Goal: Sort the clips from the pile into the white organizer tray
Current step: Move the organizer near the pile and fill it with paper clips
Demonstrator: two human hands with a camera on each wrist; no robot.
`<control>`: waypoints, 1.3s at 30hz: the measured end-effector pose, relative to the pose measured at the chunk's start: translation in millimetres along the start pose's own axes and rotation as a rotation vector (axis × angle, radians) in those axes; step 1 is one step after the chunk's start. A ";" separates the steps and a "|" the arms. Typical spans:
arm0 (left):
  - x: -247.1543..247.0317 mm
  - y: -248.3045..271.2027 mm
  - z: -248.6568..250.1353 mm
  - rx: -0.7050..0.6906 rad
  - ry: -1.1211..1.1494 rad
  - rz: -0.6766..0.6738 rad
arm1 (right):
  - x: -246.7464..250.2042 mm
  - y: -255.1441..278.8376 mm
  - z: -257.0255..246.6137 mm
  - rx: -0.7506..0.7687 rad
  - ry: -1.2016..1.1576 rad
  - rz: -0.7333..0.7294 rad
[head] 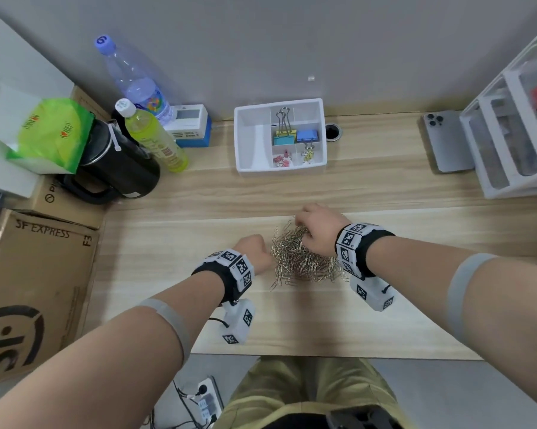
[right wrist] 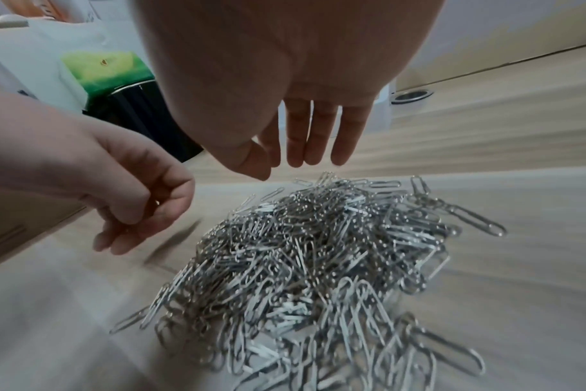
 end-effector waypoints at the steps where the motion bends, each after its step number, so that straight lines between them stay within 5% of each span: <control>1: 6.6 -0.8 -7.8 0.023 -0.003 0.025 | 3.6 -2.0 0.0 -0.005 -0.015 0.008; 13: 37.6 -15.5 -66.3 0.104 -0.011 0.047 | 46.2 -68.8 -12.5 -0.085 -0.082 0.056; 20: 49.3 -29.7 -70.2 0.054 0.103 0.088 | 43.8 -97.5 7.8 -0.308 -0.049 -0.008; 30: 103.5 -31.4 -51.3 -0.016 0.255 0.346 | 32.8 -86.9 -14.8 -0.114 0.118 -0.096; 39: 142.0 -4.7 -37.5 -0.024 0.120 0.576 | 7.3 -57.2 -56.6 0.101 0.208 -0.256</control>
Point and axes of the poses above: each hand's wrist, its own y-axis away from the middle knuckle, its own x-axis out of the back of the hand, z = x × y, the point moved 10 cm from there along -y, towards the middle knuckle, and after that the axes turned 3 degrees about -z, right-handed, at the moved point
